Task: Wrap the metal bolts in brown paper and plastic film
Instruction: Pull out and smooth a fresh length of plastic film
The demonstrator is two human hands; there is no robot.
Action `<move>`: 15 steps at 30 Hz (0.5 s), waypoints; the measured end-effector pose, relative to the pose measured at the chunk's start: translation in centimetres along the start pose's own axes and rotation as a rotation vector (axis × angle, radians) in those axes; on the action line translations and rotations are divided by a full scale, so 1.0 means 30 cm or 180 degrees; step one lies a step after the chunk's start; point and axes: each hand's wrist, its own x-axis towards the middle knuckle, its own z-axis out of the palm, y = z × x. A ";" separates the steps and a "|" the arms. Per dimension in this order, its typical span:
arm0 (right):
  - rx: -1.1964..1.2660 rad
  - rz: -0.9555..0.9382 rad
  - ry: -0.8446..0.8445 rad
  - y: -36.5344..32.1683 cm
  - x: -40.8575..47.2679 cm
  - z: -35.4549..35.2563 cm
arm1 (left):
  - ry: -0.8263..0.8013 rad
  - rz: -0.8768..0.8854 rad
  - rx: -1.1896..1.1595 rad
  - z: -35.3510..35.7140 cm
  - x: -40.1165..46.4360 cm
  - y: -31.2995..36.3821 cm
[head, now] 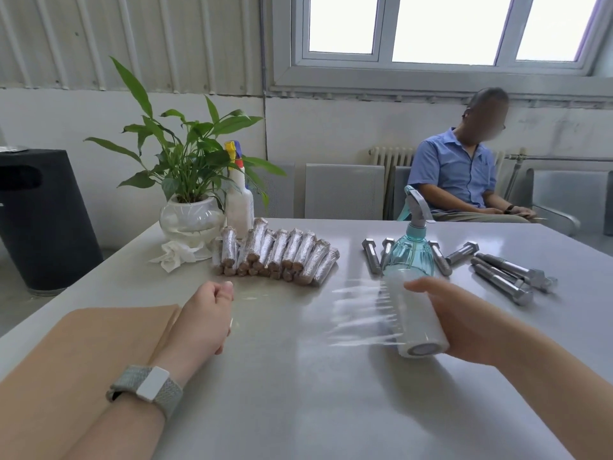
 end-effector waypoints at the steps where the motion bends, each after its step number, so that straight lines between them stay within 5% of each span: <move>1: -0.0066 -0.0005 0.0032 0.001 -0.015 -0.019 | -0.0112 -0.0049 0.0052 -0.001 -0.002 0.001; 15: -0.0480 0.0157 0.0348 0.035 -0.102 -0.175 | -0.0861 -0.0689 -0.0694 -0.070 -0.060 0.070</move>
